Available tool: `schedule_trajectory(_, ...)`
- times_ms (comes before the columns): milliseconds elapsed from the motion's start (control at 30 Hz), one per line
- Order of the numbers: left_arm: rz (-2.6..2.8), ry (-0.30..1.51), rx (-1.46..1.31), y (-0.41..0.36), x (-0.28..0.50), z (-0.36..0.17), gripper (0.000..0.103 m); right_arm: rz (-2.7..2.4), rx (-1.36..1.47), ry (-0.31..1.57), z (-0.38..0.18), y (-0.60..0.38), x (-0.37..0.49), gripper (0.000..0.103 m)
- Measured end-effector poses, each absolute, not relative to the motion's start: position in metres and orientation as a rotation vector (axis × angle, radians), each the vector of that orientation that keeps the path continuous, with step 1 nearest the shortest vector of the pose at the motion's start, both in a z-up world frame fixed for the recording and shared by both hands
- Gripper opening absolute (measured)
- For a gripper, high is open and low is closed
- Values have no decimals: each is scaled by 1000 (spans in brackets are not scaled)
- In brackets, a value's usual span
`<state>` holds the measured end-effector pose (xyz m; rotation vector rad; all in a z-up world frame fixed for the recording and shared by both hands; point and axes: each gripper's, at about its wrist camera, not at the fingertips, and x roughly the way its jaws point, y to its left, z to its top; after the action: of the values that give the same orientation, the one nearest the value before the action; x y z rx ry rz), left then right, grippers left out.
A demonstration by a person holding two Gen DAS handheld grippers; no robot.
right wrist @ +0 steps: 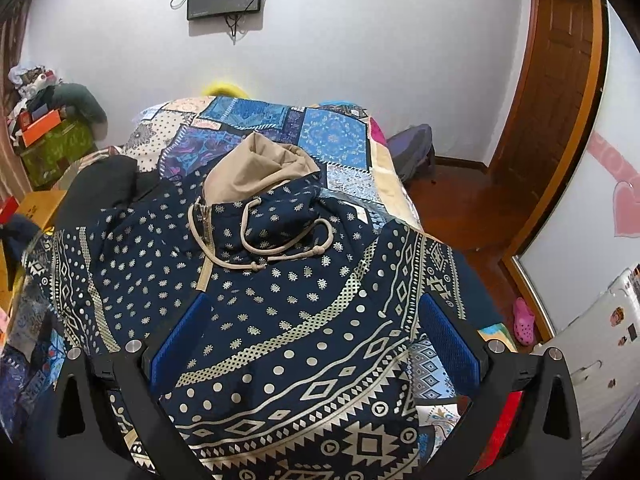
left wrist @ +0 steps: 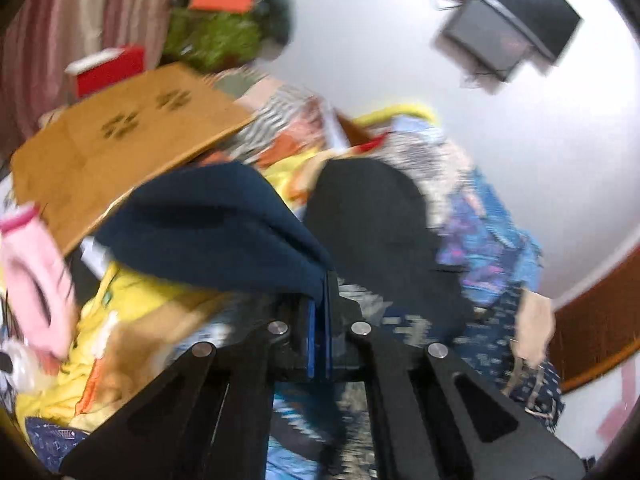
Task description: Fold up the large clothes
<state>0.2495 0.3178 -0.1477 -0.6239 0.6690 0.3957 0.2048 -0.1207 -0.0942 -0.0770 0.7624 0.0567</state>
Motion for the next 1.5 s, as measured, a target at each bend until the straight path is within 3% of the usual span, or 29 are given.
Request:
schedule_trajectory(133,260,622,-528,266,267,-109,1,54,-73,749,-92,-126,201,103)
schedule_trajectory(333,39,677,-411,176,298,-95,1,45,-74,740,-91,-136,195,103)
schedule_trajectory(633,-176,941,-261,56,319,-168,2,35,-67,759,-97,-151,192,103)
schedule_trajectory(900,-176,1125,-192,26,308,-224,3,37,-94,774,-103,-150,191,103)
schedule_trajectory(1000,-182,1134,-207,33,301,-222,9,53,-106,775,-102,-143,192,103)
schedule_trajectory(1167,-132,1057,-218,58,282,-201,38,93,-130,762,-95,-125,195,103)
schedule_trajectory(1267,-53,977,-198,81,269,-183,49,133,-147,744,-86,-109,198,103)
schedule_trajectory(1500,112,882,-197,154,244,-161,54,251,-244,706,-75,-46,209,103)
